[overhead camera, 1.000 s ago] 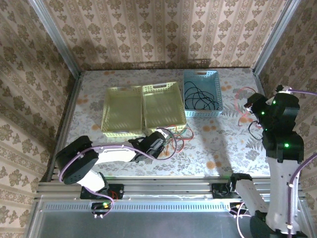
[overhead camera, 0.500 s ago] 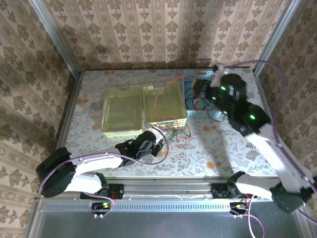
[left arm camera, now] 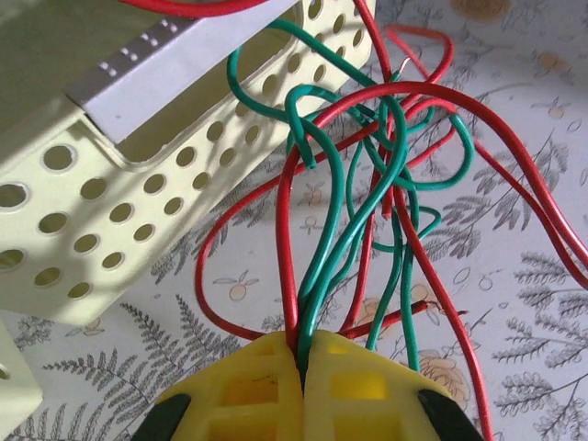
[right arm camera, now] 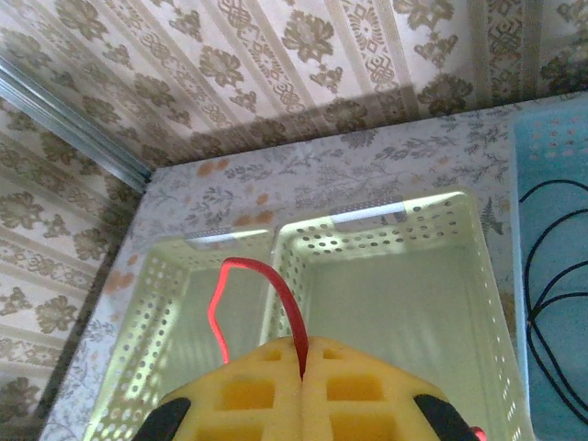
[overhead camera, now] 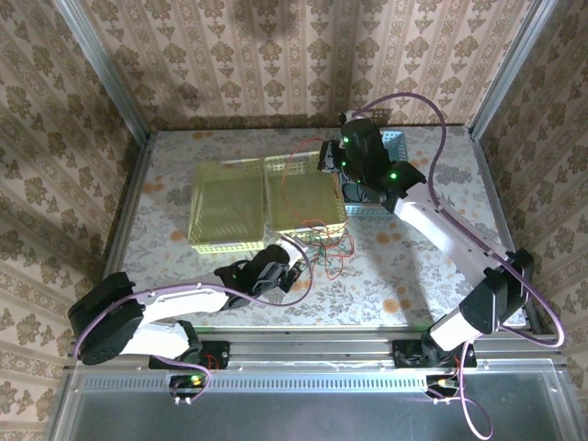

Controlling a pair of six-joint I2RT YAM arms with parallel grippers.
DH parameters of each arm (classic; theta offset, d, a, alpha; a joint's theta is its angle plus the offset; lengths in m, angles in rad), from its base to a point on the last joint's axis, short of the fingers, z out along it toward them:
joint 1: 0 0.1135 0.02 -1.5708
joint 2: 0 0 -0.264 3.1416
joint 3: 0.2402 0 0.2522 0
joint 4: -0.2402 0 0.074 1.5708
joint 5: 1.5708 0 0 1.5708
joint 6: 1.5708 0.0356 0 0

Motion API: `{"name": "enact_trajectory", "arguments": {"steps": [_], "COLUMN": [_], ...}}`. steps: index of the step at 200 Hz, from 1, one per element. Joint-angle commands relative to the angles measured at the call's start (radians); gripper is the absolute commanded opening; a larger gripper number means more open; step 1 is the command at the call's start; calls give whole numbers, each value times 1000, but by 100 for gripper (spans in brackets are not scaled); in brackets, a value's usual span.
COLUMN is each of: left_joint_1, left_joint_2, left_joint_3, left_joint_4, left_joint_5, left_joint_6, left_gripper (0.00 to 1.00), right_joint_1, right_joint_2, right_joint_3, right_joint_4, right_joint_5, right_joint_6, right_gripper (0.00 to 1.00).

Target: Untangle the cables

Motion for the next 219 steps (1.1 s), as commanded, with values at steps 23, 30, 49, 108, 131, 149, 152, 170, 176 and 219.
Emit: {"name": "enact_trajectory", "arguments": {"steps": [23,30,49,108,131,149,152,170,176,219], "left_joint_1": [-2,-3,-8,-16,-15,-16,-16,-17,-15,-15], "left_joint_2": [66,74,96,106,112,117,117,119,118,119], "left_joint_3": [34,38,43,48,52,57,57,59,58,59], "left_joint_4": [-11,-14,-19,-38,-42,-43,-43,-46,-46,-49], "left_joint_5": [-9,-9,-10,-27,-23,-19,-17,-17,-16,-19], "left_joint_6": [-18,-18,-17,-20,-19,-19,-20,-19,-19,-18], "left_gripper": [0,0,0,0,0,0,0,0,0,0], "right_joint_1": [-25,-27,-36,-79,-86,-98,-99,-103,-103,-94], "right_joint_2": [113,136,201,378,435,481,489,523,534,584], "right_joint_3": [9,21,60,173,198,236,243,271,280,286], "right_joint_4": [95,104,107,114,124,99,93,78,73,15], "right_joint_5": [7,7,20,94,121,124,123,112,101,-41], "right_joint_6": [14,14,18,69,71,91,94,101,99,75], "right_gripper": [0,0,0,0,0,0,0,0,0,0]}}
